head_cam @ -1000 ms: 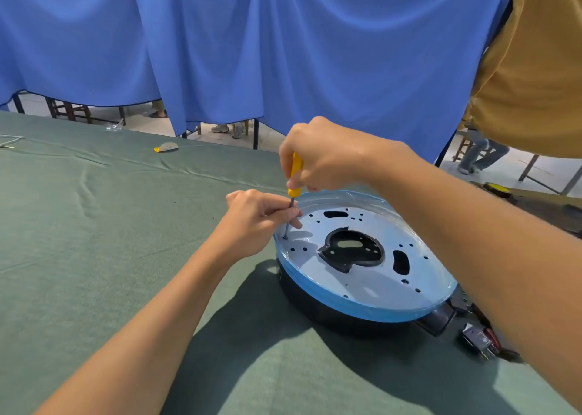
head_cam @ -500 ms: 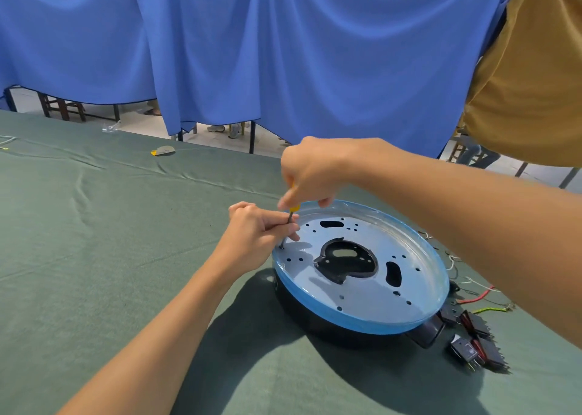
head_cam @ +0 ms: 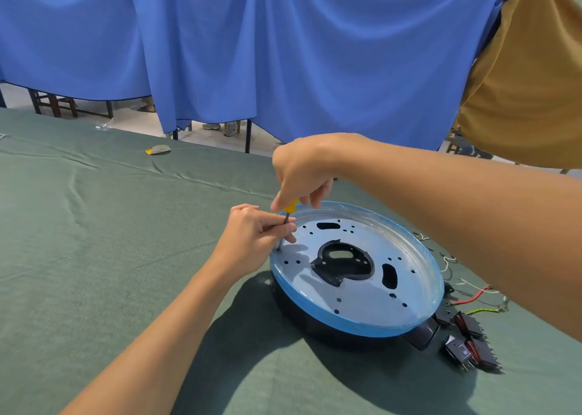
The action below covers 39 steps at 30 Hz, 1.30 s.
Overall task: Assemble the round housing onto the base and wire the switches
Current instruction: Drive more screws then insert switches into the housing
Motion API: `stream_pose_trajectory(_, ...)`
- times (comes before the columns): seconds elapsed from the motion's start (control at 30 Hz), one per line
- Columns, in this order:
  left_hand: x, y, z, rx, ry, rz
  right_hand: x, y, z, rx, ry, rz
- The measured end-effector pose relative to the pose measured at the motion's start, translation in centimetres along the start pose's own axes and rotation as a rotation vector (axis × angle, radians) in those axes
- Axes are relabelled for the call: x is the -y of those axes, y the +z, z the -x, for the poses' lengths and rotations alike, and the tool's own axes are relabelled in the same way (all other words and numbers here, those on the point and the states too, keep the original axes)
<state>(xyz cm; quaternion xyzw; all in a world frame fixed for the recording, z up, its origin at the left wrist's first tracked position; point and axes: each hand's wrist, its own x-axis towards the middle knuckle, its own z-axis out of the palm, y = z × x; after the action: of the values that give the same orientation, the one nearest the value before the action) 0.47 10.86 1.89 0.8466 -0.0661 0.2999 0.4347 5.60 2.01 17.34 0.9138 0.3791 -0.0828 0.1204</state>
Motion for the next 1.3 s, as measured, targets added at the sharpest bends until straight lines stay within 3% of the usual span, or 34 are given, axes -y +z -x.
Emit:
stream_pose_trajectory(0.13,0.6,-0.3,-0.2,0.089,-0.030,-0.009,0.3,-0.2,0.4,-0.074,-0.129,0.162)
stream_pose_trajectory(0.2,0.3,-0.3,0.0,0.087,-0.008,0.011,0.6,-0.1,0.1,-0.042,-0.092,0.152)
stream_pose_trajectory(0.33,0.1,-0.1,0.0,-0.098,0.063,-0.091,1.0,0.0,-0.6,0.033,0.043,0.071)
stream_pose_trajectory(0.47,0.3,-0.1,0.0,-0.049,0.050,-0.076,0.8,-0.5,0.1,0.058,0.026,0.003)
stream_pose_trajectory(0.63,0.4,-0.6,-0.1,0.018,0.004,-0.065,0.7,-0.7,0.7,-0.082,-0.122,0.313)
stream_pose_trajectory(0.87,0.0,-0.4,-0.1,-0.010,0.069,-0.055,0.8,0.3,-0.3,-0.036,0.046,0.136)
stream_pose_trajectory(0.97,0.2,-0.3,-0.1,0.002,0.056,-0.074,0.5,-0.4,0.3,0.000,-0.030,0.115)
stream_pose_trajectory(1.1,0.4,-0.5,-0.2,0.071,0.015,-0.054,0.7,-0.3,0.6,-0.105,-0.172,0.234)
stream_pose_trajectory(1.2,0.2,-0.5,0.0,0.056,0.032,-0.039,1.3,0.0,0.3,-0.091,-0.103,0.219)
stream_pose_trajectory(1.3,0.1,-0.2,-0.1,-0.061,0.005,-0.045,2.4,0.1,-0.4,-0.056,-0.007,0.235)
